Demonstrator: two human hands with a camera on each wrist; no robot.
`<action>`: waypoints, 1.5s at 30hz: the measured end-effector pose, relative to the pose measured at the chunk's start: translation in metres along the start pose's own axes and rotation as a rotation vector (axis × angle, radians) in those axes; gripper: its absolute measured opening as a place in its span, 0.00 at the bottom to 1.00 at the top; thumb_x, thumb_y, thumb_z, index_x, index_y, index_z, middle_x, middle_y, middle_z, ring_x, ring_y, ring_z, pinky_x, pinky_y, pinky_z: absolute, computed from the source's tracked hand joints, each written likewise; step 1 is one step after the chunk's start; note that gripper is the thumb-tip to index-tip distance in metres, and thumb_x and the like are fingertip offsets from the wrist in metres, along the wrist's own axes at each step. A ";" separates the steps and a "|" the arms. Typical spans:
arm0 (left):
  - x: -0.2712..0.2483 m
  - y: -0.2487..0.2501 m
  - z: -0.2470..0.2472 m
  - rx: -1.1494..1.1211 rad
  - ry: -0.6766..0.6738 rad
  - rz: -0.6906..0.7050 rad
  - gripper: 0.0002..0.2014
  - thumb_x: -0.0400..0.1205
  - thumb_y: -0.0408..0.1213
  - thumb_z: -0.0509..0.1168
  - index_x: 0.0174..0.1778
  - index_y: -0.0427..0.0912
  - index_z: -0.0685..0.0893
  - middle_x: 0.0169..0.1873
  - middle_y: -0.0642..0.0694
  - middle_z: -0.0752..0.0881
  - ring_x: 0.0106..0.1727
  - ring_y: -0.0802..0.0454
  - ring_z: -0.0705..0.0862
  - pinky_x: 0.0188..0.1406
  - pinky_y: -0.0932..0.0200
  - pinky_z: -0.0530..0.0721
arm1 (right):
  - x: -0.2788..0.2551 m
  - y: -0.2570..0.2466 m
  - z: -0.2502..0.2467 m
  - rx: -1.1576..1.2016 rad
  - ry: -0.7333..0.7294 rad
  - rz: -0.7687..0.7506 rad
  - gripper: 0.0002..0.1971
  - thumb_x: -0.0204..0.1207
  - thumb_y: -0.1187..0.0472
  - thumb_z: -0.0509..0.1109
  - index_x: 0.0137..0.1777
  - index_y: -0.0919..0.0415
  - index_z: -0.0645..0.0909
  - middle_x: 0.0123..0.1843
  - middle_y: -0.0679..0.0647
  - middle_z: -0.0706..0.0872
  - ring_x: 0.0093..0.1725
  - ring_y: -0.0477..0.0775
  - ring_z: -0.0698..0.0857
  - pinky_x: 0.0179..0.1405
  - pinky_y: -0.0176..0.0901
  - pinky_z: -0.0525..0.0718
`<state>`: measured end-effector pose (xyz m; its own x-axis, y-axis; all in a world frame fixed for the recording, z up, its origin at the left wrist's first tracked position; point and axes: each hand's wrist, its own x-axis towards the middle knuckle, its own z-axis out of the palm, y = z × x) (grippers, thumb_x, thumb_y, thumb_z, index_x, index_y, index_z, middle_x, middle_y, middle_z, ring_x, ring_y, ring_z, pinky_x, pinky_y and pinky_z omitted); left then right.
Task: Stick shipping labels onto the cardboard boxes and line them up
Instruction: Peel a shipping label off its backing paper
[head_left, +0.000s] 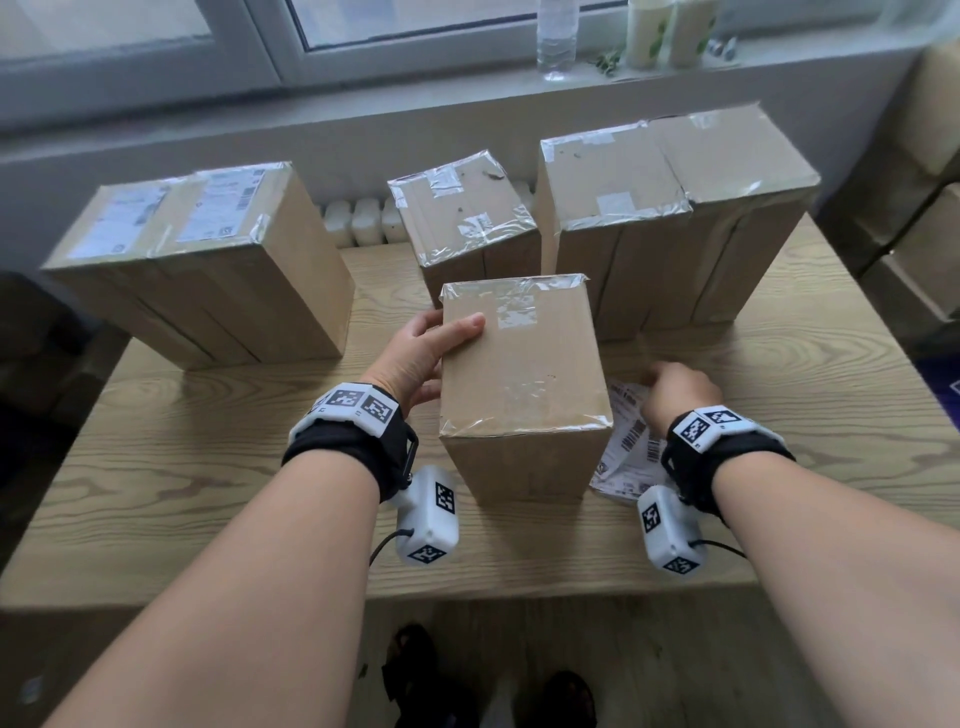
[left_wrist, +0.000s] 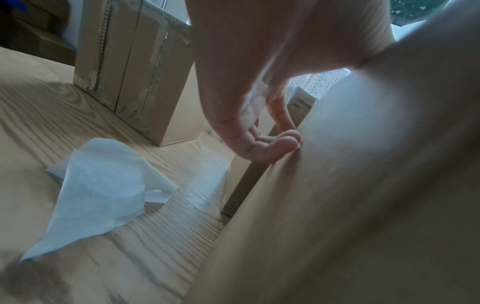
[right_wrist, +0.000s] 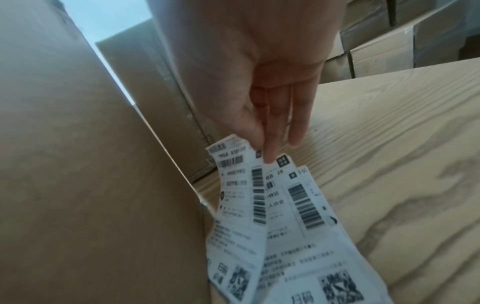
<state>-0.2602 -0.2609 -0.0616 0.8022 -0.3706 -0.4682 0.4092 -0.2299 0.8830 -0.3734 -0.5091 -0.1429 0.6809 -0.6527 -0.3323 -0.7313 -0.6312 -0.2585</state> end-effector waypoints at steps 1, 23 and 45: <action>-0.002 0.002 0.001 0.007 0.004 -0.005 0.28 0.77 0.47 0.72 0.72 0.46 0.75 0.57 0.47 0.87 0.50 0.52 0.90 0.35 0.61 0.89 | -0.001 0.000 -0.003 0.031 -0.002 -0.008 0.20 0.76 0.65 0.63 0.66 0.51 0.81 0.63 0.63 0.85 0.61 0.68 0.84 0.57 0.51 0.82; -0.020 0.066 0.008 0.402 0.278 0.099 0.21 0.74 0.38 0.75 0.62 0.43 0.81 0.52 0.43 0.86 0.51 0.48 0.85 0.46 0.53 0.86 | -0.042 -0.040 -0.129 0.441 0.295 0.009 0.08 0.74 0.63 0.70 0.49 0.63 0.89 0.54 0.59 0.90 0.57 0.64 0.86 0.47 0.41 0.79; -0.060 0.140 0.033 0.180 -0.101 0.221 0.03 0.80 0.29 0.69 0.46 0.39 0.87 0.40 0.42 0.88 0.38 0.50 0.88 0.45 0.57 0.88 | -0.089 -0.119 -0.192 0.825 -0.162 -0.465 0.09 0.68 0.75 0.74 0.41 0.61 0.85 0.39 0.59 0.89 0.40 0.61 0.88 0.38 0.48 0.86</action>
<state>-0.2656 -0.3006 0.0894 0.8122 -0.5152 -0.2739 0.1385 -0.2857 0.9483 -0.3396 -0.4563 0.0914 0.9414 -0.3064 -0.1407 -0.2299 -0.2780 -0.9327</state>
